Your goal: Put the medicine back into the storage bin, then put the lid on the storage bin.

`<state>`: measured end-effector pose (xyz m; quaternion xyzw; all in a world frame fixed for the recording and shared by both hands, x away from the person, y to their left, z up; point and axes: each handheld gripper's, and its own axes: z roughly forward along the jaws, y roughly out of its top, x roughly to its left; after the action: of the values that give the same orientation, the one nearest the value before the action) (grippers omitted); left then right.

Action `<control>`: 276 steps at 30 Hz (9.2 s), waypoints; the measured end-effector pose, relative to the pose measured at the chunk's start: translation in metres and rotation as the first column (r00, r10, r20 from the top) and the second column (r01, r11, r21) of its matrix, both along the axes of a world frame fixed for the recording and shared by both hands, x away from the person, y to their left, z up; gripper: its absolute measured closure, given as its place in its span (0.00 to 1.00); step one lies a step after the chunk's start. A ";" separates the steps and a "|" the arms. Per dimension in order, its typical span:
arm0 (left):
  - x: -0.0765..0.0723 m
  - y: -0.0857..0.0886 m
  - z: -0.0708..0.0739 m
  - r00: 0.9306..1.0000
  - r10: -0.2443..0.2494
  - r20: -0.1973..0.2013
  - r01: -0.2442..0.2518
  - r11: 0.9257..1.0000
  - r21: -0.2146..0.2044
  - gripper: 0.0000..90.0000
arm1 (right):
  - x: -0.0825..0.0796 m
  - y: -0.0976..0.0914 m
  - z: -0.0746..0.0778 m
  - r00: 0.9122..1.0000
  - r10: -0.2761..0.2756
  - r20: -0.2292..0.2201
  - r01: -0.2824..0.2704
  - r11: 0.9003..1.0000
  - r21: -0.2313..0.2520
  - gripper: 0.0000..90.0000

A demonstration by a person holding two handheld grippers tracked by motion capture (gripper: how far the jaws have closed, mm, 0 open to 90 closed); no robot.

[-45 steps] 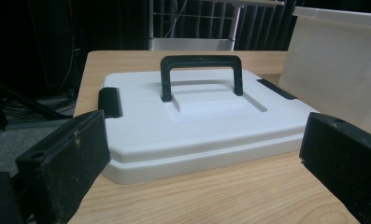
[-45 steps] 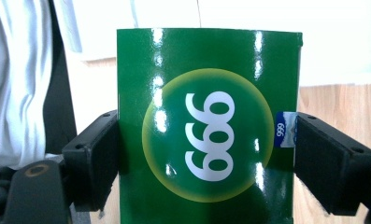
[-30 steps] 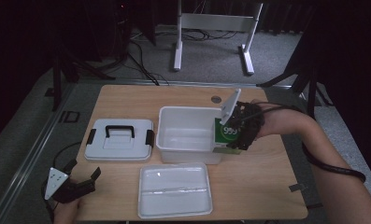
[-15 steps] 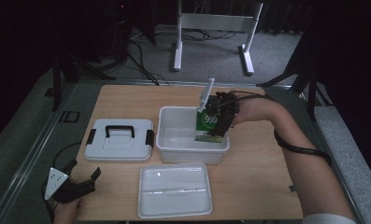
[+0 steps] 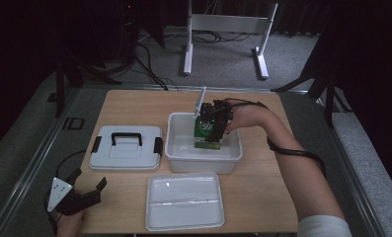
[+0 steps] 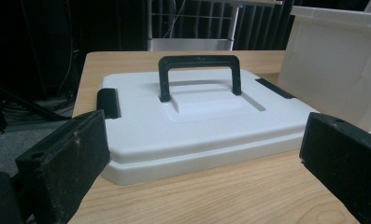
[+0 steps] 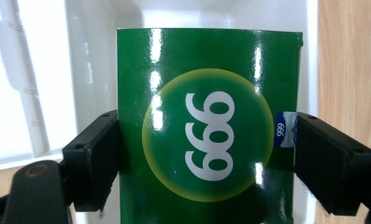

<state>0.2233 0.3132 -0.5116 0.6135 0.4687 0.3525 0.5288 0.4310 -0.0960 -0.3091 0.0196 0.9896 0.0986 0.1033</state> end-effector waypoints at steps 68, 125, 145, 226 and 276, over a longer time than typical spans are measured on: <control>0.000 0.000 0.000 1.000 0.001 -0.005 -0.001 1.000 -0.001 0.02 | -0.030 0.003 -0.024 0.997 -0.030 0.069 0.034 0.998 -0.056 0.16; 0.000 0.000 0.000 1.000 -0.004 -0.004 0.004 1.000 -0.002 0.02 | -0.150 0.082 -0.153 0.973 0.192 -0.128 -0.215 0.958 -0.192 0.80; 0.000 0.000 0.000 1.000 -0.004 -0.004 0.004 1.000 0.000 0.02 | -0.152 0.081 -0.139 0.977 0.162 -0.136 -0.185 0.966 -0.180 0.99; 0.001 0.001 0.000 1.000 -0.006 -0.008 0.006 1.000 -0.012 0.02 | 0.019 0.031 -0.040 0.997 0.012 -0.072 -0.025 0.984 -0.177 0.99; 0.003 -0.002 0.001 0.999 -0.018 -0.039 0.019 1.000 0.022 0.02 | -0.072 -0.112 0.002 0.981 -0.194 -0.021 0.190 0.975 -0.116 0.25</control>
<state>0.2261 0.3117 -0.5105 0.6304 0.4692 0.3408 0.5160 0.3593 -0.2077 -0.3067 0.1106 0.9886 0.0314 0.0975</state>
